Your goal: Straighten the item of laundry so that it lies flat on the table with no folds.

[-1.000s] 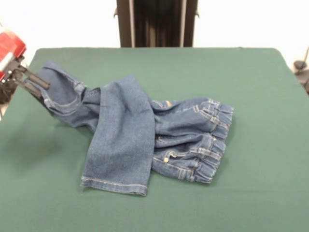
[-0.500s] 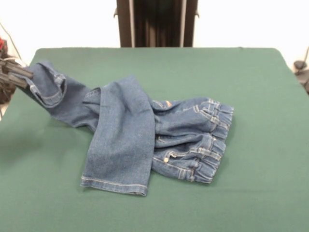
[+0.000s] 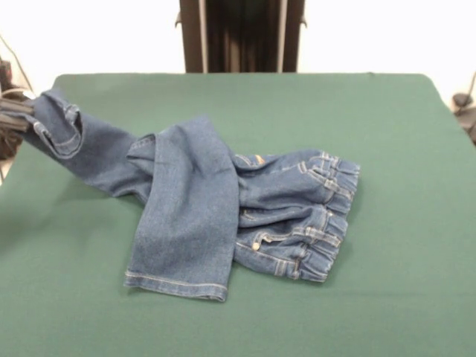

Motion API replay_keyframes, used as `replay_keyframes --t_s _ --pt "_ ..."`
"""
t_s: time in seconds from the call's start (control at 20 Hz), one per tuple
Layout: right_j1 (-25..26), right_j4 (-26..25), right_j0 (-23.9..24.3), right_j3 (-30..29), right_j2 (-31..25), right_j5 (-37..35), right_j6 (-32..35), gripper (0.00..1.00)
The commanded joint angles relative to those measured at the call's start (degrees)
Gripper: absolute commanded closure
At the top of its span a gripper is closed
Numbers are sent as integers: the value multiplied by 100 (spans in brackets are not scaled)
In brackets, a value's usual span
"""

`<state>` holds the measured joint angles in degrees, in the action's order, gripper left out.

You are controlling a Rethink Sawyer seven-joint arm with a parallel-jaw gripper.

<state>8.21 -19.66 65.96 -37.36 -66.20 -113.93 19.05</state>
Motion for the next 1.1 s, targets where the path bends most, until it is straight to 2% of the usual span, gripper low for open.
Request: replay_keyframes --t_s 0.05,0.35,0.6,0.9,1.1 --pt "387 -357 -561 1490 -422 -1038 -1797 100" --pt "803 -677 -538 1857 -1112 -1581 -1713 100" --pt "1061 -1155 -485 2116 -2053 -2356 -1388 100" --pt "1310 -2444 -412 2545 -3514 -3122 -1158 100" --pt "1574 -3662 -388 2976 -4981 -3749 -909 100"
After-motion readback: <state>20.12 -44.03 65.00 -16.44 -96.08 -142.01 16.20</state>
